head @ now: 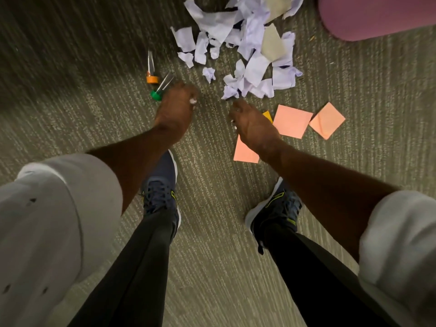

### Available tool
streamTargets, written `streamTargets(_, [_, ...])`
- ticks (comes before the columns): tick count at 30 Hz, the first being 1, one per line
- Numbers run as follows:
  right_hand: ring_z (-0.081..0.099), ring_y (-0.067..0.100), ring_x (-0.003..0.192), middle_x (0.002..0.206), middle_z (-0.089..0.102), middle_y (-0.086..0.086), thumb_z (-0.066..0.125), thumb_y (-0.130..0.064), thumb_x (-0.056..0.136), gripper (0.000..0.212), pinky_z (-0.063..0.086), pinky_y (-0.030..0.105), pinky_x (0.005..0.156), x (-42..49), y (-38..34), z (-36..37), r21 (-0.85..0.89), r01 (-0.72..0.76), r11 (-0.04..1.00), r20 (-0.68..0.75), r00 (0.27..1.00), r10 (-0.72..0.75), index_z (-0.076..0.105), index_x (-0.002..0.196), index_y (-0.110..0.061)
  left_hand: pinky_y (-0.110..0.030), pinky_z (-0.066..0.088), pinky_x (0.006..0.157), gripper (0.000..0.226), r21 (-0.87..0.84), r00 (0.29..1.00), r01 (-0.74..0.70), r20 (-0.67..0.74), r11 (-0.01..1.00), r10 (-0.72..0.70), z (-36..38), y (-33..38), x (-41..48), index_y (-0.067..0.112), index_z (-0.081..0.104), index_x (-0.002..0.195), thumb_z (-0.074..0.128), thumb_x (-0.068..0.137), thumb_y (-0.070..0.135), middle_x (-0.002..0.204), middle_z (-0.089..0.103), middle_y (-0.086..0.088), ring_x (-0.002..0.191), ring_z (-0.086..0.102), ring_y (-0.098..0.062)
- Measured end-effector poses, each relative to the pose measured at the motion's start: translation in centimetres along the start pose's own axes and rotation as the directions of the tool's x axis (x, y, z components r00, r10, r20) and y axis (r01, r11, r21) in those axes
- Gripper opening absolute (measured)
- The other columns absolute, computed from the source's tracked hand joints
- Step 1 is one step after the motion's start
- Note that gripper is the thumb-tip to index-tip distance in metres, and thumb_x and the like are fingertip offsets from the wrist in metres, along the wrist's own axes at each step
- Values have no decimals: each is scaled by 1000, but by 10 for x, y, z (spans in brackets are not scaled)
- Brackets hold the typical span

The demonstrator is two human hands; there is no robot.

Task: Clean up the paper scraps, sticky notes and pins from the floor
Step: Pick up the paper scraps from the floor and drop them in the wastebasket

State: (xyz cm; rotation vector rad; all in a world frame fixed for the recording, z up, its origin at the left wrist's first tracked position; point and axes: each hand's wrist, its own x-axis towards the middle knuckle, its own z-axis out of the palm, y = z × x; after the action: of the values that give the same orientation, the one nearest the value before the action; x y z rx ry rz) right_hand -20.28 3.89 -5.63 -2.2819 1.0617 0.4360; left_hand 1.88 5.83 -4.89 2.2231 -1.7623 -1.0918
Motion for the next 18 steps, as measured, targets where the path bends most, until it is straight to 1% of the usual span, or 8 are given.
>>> streamTargets(2, [55,40,117,145,42,20,63,10,79,54,51,46,98,2,1,-3,9,-4,1000,-21,1000,4,54,129,-8,-41,48,86,29,-32,998,-51,-48,998,49,-7,13,7,11,67,109,57,85,-3,104,66,-16,99,62,-31])
streamTargets(5, [56,42,113,144,42,24,65,11,78,59,51,46,96,2,0,-4,-35,10,999,-45,999,-11,51,134,-4,-34,45,90,38,-86,990,-138,4,987,138,-12,29,22,9,63,122,64,85,4,108,67,-14,103,62,-31])
streamTargets(7, [57,41,103,135,49,26,63,10,79,48,53,47,88,2,0,-3,-103,45,994,-38,998,-49,57,126,-1,-29,44,89,51,-106,985,-158,56,982,164,-10,40,31,10,57,134,69,85,7,110,66,-11,103,62,-26])
streamTargets(9, [55,41,102,128,51,26,57,8,84,29,53,48,83,1,4,0,-102,83,991,-15,996,-85,63,111,0,-34,47,91,61,-102,972,-212,77,972,220,-2,52,35,12,50,141,71,84,4,119,61,-11,106,61,-27])
streamTargets(12, [53,40,108,132,50,25,50,2,90,24,53,45,88,-2,14,6,-62,140,988,-30,989,-142,63,110,-3,-33,50,100,73,-78,964,-236,108,969,244,17,60,34,20,42,146,69,83,-5,144,41,-6,119,57,-23])
streamTargets(14, [55,39,103,129,52,24,54,4,88,27,54,44,85,-4,18,5,-44,160,986,-47,986,-162,62,112,-4,-34,46,108,76,-108,963,-221,134,969,234,27,57,34,21,42,148,67,83,-10,153,32,-5,129,51,-22])
streamTargets(16, [57,37,99,124,54,21,57,5,85,32,52,43,82,-5,23,1,-81,168,982,-74,982,-174,60,116,-3,-38,46,108,71,-125,965,-204,143,971,221,33,56,34,20,48,143,68,82,-9,152,34,-6,129,52,-26])
streamTargets(18, [56,36,99,123,54,19,56,2,87,33,50,44,81,-6,28,-10,-93,145,985,-73,986,-152,58,119,-5,-42,50,100,58,-83,972,-177,139,981,187,34,57,32,17,55,135,69,83,-5,140,45,-9,118,58,-31])
